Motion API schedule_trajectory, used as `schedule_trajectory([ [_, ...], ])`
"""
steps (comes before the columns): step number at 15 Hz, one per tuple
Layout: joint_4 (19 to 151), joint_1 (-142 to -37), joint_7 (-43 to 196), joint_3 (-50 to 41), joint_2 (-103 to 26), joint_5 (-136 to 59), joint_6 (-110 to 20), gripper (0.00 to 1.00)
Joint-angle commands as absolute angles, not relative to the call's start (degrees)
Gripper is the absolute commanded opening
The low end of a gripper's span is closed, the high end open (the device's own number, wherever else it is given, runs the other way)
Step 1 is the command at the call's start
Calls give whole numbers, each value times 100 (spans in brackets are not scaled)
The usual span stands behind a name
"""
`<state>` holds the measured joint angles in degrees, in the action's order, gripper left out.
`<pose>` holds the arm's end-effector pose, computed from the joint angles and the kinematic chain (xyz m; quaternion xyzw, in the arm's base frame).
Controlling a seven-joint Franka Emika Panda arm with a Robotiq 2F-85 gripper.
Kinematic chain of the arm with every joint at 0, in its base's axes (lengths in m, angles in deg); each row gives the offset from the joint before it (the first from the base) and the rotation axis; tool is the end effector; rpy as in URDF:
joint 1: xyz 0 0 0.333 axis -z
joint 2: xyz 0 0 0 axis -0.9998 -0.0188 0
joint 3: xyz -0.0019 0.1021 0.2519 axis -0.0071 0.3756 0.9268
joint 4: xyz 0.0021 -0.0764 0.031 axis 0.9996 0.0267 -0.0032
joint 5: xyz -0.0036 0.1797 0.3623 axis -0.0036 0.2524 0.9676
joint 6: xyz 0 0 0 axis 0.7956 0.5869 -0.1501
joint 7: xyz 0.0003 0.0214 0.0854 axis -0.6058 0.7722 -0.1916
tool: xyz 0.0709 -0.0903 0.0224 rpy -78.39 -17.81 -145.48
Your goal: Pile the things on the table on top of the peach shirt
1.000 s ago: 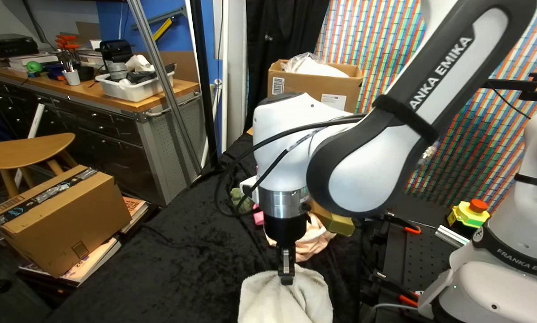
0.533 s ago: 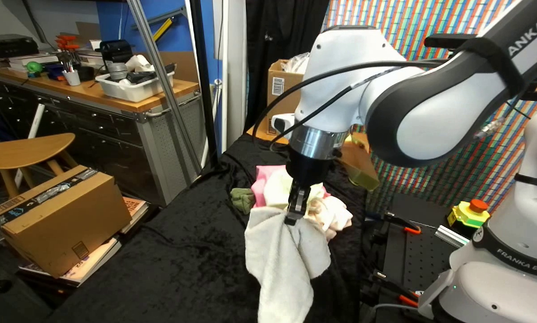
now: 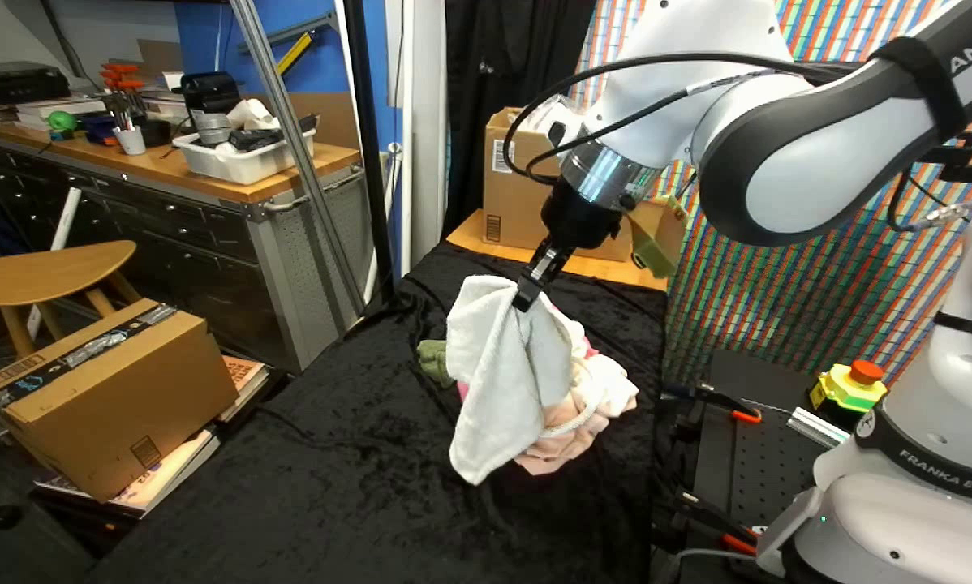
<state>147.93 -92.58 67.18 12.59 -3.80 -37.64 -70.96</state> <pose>0.4322 0.1243 0.3066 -0.9786 -0.0436 -0.2010 0.0083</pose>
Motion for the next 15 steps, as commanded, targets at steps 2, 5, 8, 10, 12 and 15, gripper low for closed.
schedule_trajectory([
  [2, 15019, -8172, 5403, 1707, -107, -4657, -7730, 1],
  [5, 15136, -7128, 4214, 2398, 112, -5589, -7884, 32],
  [8, 14971, -6754, 3688, 2793, 103, -6110, -7538, 55],
  [10, 14983, -6912, 3746, 2776, 73, -6094, -7402, 70],
  [12, 14983, -7304, 4071, 2561, -55, -5866, -7288, 84],
  [15, 14985, -8281, 4938, 1959, -128, -5237, -7026, 100],
])
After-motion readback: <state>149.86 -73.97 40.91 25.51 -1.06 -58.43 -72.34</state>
